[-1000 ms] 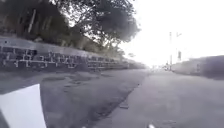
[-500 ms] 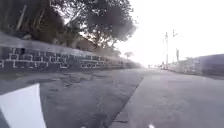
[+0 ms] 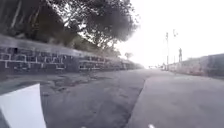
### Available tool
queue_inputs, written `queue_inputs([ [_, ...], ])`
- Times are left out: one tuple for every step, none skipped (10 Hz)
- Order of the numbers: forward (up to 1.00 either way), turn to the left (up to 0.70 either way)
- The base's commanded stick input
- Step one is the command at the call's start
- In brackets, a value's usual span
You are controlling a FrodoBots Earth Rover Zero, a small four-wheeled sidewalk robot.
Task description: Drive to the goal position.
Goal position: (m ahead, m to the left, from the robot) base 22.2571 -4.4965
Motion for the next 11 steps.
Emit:
queue_inputs([
  [0.7, -0.27],
  [0.7, -0.27],
  [0.7, -0.27],
  [0.7, 0.0],
  [0.7, 0.0],
  [0.7, 0.0],
  [0.7, 0.0],
  [0.7, 0.0],
  [0.7, 0.0],
  [0.7, 0.0],
  [0.7, 0.0],
])
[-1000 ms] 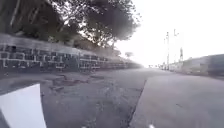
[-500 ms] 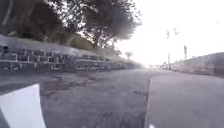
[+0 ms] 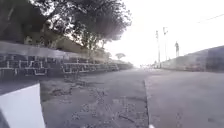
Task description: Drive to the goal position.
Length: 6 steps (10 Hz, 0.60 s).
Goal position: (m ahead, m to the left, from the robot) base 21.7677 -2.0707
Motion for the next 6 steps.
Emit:
queue_inputs([
  [0.7, -0.09],
  [0.7, -0.19],
  [0.7, -0.27],
  [0.7, -0.27],
  [0.7, -0.27],
  [0.7, -0.27],
])
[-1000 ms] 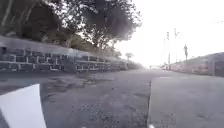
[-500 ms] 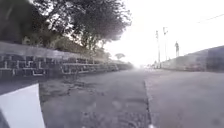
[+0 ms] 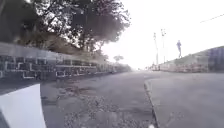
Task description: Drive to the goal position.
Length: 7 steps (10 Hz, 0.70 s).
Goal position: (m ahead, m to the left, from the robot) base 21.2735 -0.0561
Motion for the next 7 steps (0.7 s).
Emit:
queue_inputs([
  [0.7, -0.27],
  [0.7, 0.0],
  [0.7, 0.0],
  [0.7, 0.0],
  [0.7, 0.0],
  [0.7, 0.0],
  [0.7, 0.0],
])
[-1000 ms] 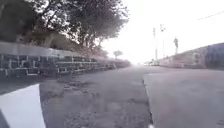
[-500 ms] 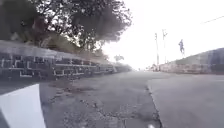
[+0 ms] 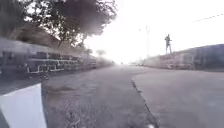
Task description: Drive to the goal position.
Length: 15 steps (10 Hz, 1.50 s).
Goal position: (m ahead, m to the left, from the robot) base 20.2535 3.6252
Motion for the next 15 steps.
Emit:
queue_inputs([
  [0.7, 0.0],
  [0.7, 0.0],
  [0.7, -0.02],
  [0.7, -0.13],
  [0.7, -0.23],
  [0.7, -0.27],
  [0.7, -0.27],
  [0.7, 0.0],
  [0.7, 0.0],
  [0.7, 0.0],
  [0.7, 0.0],
  [0.7, 0.0],
  [0.7, 0.0],
  [0.7, 0.0],
  [0.7, 0.0],
])
